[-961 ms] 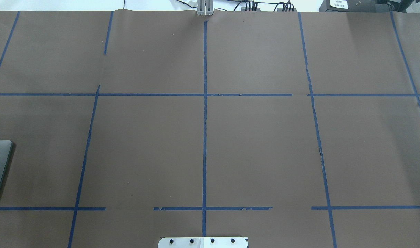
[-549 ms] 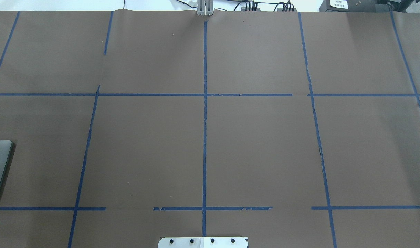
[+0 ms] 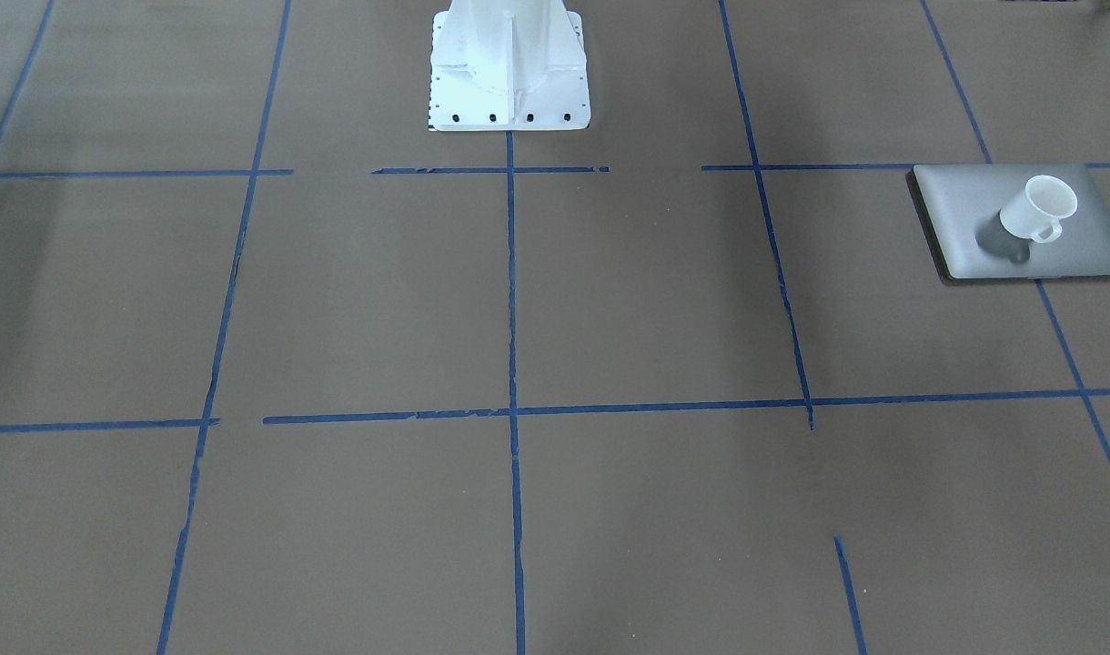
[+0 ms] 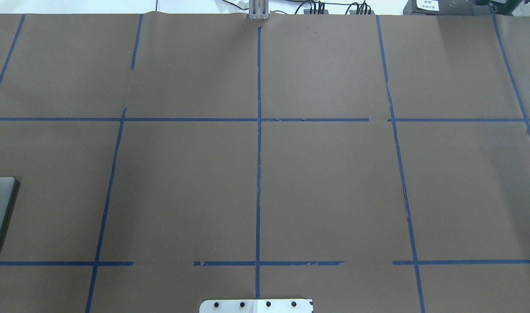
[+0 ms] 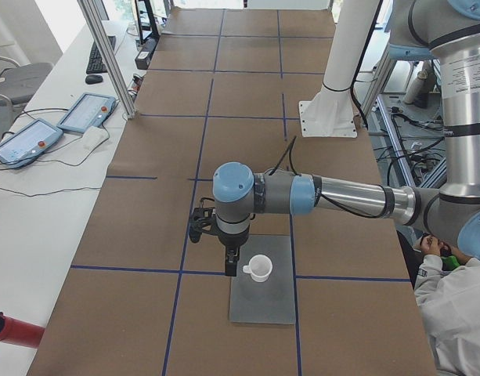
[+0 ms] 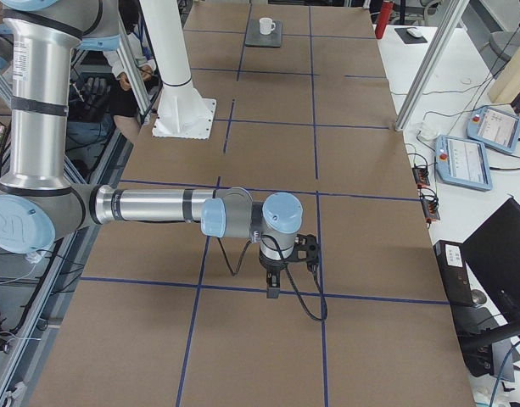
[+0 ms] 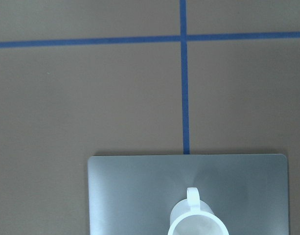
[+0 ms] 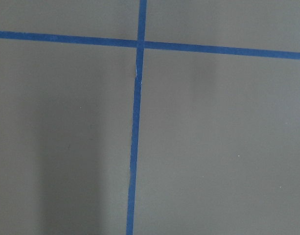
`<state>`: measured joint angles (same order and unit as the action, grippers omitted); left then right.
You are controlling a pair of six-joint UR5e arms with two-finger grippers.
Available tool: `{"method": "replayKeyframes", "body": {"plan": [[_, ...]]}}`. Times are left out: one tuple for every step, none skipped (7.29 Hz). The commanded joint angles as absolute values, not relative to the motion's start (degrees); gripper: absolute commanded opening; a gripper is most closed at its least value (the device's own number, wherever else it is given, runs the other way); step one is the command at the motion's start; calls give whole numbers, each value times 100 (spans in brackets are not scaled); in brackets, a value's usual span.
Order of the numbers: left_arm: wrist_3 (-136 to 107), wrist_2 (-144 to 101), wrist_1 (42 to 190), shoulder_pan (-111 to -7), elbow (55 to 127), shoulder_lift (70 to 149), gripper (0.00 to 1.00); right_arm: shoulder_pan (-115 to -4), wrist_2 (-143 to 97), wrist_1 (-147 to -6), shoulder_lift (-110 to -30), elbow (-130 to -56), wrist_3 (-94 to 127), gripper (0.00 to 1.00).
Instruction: Place cup on laptop
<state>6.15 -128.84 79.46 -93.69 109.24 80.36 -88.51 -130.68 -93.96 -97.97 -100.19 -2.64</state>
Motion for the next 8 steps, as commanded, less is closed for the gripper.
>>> {"method": "replayKeyframes", "body": {"plan": [[905,-12911,7725,-9501,10908,8060,100,-8851,-13069,-9396,-9791,-10020,-264,100],[914,-13129,7717,-9501,10907,8068,100,-8851,-13069,-9404,-9791,-10020,-264,100],[897,-13548,7734,-9501,10846,7990,100,-8851,-13069,-9404,-9800,-10020,-264,100],[896,-13561,7743,-9501,10846,7981,100,-8851,-13069,-9396,-9800,-10020,-264,100],[870,-13553,7787,-9484,10820,7989,100,-8851,-13069,-9396,-9791,-10020,-264,100],[870,-13544,7857,-9483,10785,7981,100,-8851,-13069,-9396,-9800,-10020,-264,100],[861,-13544,8075,-9475,10584,7989,100,-8851,-13069,-9404,-9791,-10020,-264,100],[853,-13535,8190,-9475,10565,7981,100,-8851,-13069,-9404,-9800,-10020,-264,100]]}}
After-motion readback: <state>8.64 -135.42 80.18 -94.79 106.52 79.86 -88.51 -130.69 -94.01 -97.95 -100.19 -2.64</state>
